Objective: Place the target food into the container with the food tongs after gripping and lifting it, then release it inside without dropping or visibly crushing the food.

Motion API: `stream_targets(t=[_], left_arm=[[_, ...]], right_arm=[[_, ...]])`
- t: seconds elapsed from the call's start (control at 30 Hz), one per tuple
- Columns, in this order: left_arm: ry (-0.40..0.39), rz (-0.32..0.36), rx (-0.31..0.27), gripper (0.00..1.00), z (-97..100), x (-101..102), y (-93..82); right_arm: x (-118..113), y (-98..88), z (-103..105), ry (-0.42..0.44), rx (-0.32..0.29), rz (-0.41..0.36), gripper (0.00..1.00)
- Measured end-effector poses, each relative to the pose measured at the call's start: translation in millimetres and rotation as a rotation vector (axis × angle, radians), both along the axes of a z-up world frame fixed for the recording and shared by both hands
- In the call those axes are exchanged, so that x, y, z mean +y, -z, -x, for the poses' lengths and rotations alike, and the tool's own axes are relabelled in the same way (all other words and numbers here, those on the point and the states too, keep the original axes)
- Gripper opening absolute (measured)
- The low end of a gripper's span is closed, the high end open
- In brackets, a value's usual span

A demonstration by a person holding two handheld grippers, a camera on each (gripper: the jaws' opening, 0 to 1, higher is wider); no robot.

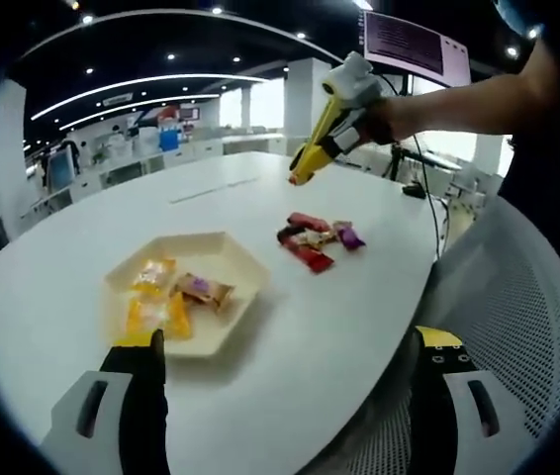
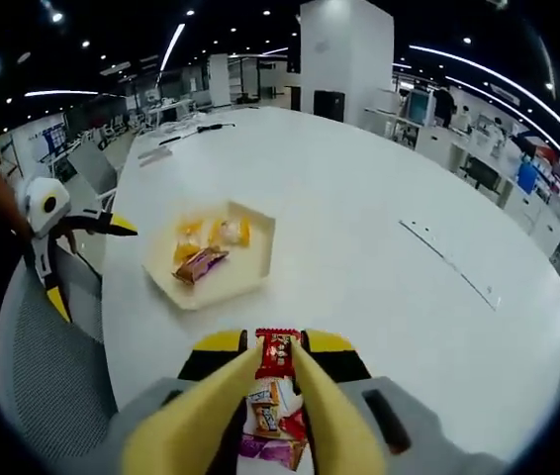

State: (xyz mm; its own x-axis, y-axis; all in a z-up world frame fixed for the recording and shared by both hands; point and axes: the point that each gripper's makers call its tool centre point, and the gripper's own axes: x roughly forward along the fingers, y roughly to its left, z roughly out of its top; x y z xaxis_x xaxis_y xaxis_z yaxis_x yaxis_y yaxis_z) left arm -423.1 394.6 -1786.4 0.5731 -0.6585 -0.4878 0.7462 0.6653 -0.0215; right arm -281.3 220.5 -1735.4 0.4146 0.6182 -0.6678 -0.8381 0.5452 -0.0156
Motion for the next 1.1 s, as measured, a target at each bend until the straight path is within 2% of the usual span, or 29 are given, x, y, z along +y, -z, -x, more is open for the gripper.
stream_targets(t=[0.27,0.67,0.77,0.9,1.1], left_arm=[[0.0,-0.006,0.001,0.99,0.9,0.2,0.4],[-0.006,-0.018,0.007,0.99,0.1,2.2,2.5],[-0.008,-0.014,0.005,0.99,-0.1,1.7,1.1],[-0.008,-0.017,0.006,0.99,0.7,1.4,1.3],[0.006,-0.021,-0.007,0.99,1.5,-1.3,-0.2]], right_arm=[[21.1,-9.5,-6.1,-0.002,-0.013,-0.031,0.2],[55.5,-19.7,-12.5,-0.037,-0.033,-0.036,0.2],[67.1,-23.0,-14.6,-0.058,-0.039,-0.029,0.2],[83.8,-31.1,-18.1,-0.064,-0.037,-0.069,0.2],[111.3,-30.3,-22.2,-0.099,-0.041,-0.063,0.2]])
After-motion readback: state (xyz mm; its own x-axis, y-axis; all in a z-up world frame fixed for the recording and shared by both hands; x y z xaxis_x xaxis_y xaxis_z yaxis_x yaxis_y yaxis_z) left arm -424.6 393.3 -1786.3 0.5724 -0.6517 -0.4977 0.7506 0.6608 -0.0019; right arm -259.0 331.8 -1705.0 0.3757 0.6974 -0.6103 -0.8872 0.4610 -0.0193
